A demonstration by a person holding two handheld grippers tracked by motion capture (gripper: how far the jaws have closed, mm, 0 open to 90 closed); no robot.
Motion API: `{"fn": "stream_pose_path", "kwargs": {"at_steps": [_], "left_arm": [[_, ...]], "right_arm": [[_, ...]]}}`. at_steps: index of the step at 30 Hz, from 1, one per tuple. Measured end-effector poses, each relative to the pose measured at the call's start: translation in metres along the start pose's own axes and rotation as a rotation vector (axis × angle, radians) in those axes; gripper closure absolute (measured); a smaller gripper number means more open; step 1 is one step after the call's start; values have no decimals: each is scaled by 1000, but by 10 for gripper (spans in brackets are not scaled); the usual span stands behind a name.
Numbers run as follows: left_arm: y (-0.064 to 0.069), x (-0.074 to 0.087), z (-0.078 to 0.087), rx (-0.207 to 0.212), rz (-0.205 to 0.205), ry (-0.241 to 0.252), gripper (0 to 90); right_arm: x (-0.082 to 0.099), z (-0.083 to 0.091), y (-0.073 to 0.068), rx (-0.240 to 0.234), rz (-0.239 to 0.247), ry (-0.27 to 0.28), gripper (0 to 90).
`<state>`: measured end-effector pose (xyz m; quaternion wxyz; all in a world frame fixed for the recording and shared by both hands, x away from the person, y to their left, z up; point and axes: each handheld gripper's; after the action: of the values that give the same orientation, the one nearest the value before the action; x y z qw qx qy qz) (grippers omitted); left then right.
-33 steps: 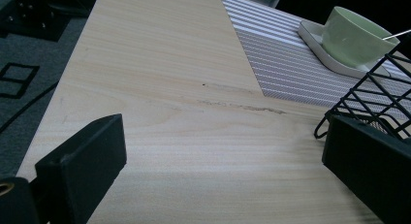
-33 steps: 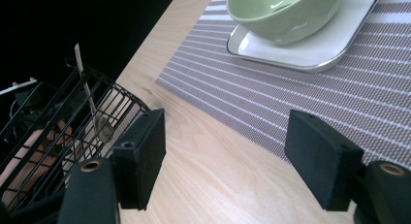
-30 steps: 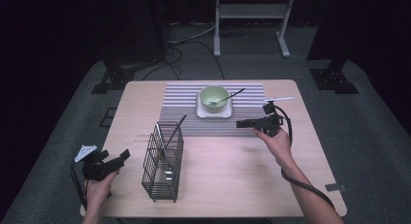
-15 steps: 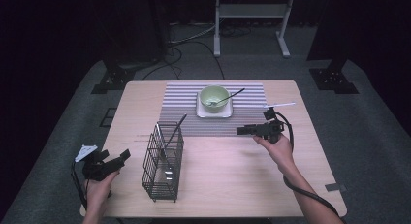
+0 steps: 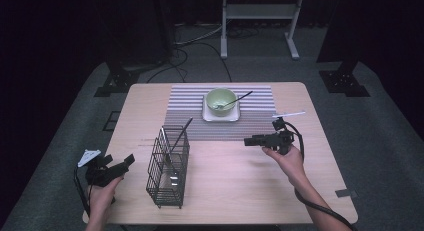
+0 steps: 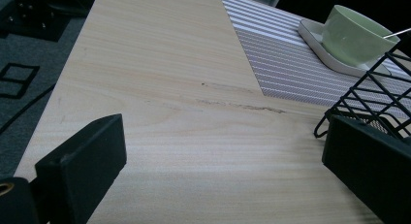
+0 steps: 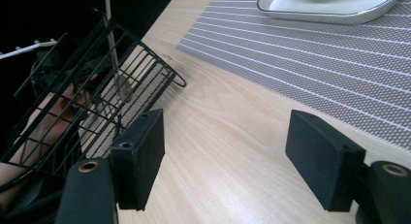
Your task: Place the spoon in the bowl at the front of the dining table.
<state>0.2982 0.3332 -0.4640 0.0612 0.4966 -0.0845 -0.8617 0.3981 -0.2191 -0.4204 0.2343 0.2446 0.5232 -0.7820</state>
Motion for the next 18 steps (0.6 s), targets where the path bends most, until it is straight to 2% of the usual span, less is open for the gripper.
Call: {"fn": "stream_pose_path", "kwargs": {"at_steps": [18], "left_arm": [[1, 0, 0, 1, -4, -1, 9]], "right_arm": [[19, -1, -13, -28, 17, -19, 293]]}}
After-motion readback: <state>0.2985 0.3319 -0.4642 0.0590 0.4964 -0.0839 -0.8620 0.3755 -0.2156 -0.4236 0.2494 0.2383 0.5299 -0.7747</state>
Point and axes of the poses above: each handheld gripper's, and its own axes: z roughly backward along the jaws, x roughly out of its underside, y roughly to its right, and after that the axes turned 13 degrees about -x, right-handed
